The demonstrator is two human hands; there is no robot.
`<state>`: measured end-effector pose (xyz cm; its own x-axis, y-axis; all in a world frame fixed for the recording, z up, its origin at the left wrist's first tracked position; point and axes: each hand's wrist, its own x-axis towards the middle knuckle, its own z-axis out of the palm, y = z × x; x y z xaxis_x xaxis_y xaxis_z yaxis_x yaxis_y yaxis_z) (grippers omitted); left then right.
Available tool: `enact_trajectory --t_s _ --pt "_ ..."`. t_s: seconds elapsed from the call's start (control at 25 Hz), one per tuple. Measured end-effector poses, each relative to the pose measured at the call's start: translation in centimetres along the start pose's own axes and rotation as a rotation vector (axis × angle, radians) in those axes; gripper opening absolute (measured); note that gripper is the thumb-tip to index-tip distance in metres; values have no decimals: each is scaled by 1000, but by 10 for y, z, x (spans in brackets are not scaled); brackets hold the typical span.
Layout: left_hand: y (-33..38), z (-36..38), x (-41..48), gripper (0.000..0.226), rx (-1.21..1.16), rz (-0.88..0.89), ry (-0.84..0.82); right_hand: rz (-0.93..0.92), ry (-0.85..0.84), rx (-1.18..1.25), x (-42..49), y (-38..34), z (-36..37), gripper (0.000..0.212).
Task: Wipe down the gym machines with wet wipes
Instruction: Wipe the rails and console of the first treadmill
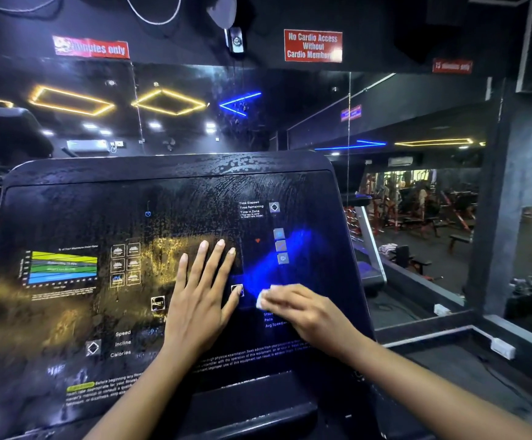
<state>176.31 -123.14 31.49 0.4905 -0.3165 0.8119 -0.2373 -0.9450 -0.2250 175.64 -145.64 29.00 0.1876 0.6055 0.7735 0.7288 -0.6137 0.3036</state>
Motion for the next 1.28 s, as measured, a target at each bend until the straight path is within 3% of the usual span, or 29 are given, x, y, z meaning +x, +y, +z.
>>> enact_trajectory --t_s 0.12,0.28,0.4,0.76,0.96,1.04,1.28 --pt "0 1 -1 62 -1 9 11 10 15 -7 3 15 -23 30" --pt "1 -1 -2 62 -10 3 9 344 283 -105 55 74 -53 36" --pt "-1 -2 -2 61 -28 15 8 379 239 -178 49 73 -41 35" --pt "-5 -7 -39 58 -72 148 -7 140 -29 -28 -89 -22 -28 39" --pt "-10 -4 -55 59 -37 159 -47 303 181 -157 -17 37 -52 33" --pt "-10 -3 -57 59 -34 165 -48 335 137 -211 7 60 -55 36" --pt "-8 -3 -58 60 -52 160 -28 461 174 -295 -63 23 -50 37"
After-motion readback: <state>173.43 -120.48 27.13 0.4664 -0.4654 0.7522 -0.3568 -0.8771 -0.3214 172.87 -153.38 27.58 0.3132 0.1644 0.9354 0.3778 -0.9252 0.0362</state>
